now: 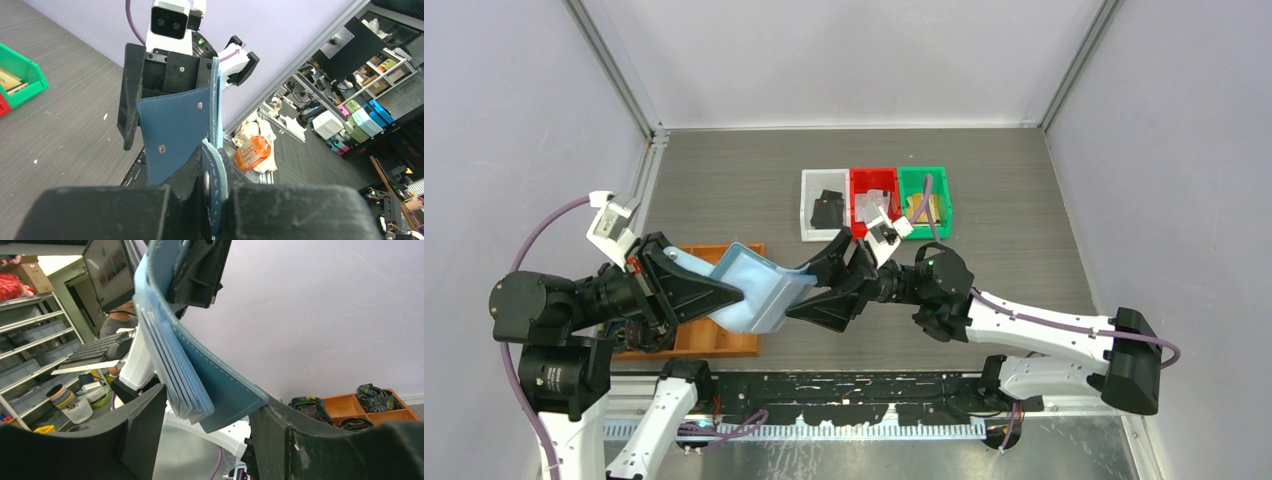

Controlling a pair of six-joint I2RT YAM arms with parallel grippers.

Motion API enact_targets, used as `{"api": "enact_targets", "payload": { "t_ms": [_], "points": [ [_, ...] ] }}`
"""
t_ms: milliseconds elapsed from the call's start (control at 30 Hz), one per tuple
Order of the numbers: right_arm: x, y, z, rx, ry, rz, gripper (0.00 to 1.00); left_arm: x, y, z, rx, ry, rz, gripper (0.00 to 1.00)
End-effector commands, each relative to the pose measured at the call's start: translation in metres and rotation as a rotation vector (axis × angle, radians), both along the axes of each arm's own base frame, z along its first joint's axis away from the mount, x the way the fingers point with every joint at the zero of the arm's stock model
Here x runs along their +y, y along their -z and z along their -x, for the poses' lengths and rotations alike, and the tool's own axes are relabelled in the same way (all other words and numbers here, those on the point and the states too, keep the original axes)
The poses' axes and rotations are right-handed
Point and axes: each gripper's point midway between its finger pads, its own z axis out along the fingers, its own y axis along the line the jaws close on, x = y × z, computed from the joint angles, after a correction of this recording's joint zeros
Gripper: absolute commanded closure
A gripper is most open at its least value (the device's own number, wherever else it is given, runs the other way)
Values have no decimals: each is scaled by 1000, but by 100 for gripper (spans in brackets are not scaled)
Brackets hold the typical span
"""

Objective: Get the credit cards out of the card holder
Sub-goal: Remove the credit card from the card holder.

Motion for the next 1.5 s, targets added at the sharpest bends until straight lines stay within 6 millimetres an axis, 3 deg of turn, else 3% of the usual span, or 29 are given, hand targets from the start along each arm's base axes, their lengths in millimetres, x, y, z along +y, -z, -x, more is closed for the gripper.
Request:
{"api": "enact_targets", "payload": {
  "t_ms": [0, 167, 333, 533, 700, 1100, 1467],
  "points": [
    [-34, -35, 27, -81, -43, -146, 37, 0, -18, -3, -42, -9, 9, 100],
    [-42, -25, 27, -68, -31, -132, 46, 0, -22, -5, -46, -9, 10, 100],
    [-42, -30, 31, -67, -57, -133, 52, 0, -22, -6, -44, -13, 12, 100],
    [-36, -32, 31, -73, -68, -122, 68, 0, -24, -3, -52, -15, 12, 100],
    [-35, -34, 31, -73, -70, -126, 76, 0, -23, -3, -49, -14, 11, 100],
    [-39, -43, 37, -88, -97, -148, 83, 0, -22, -3, -49, -15, 10, 100],
    [-43, -44, 43, -103, -95, -138, 76, 1, -14, -16, -54, -47, -1, 100]
  ]
}}
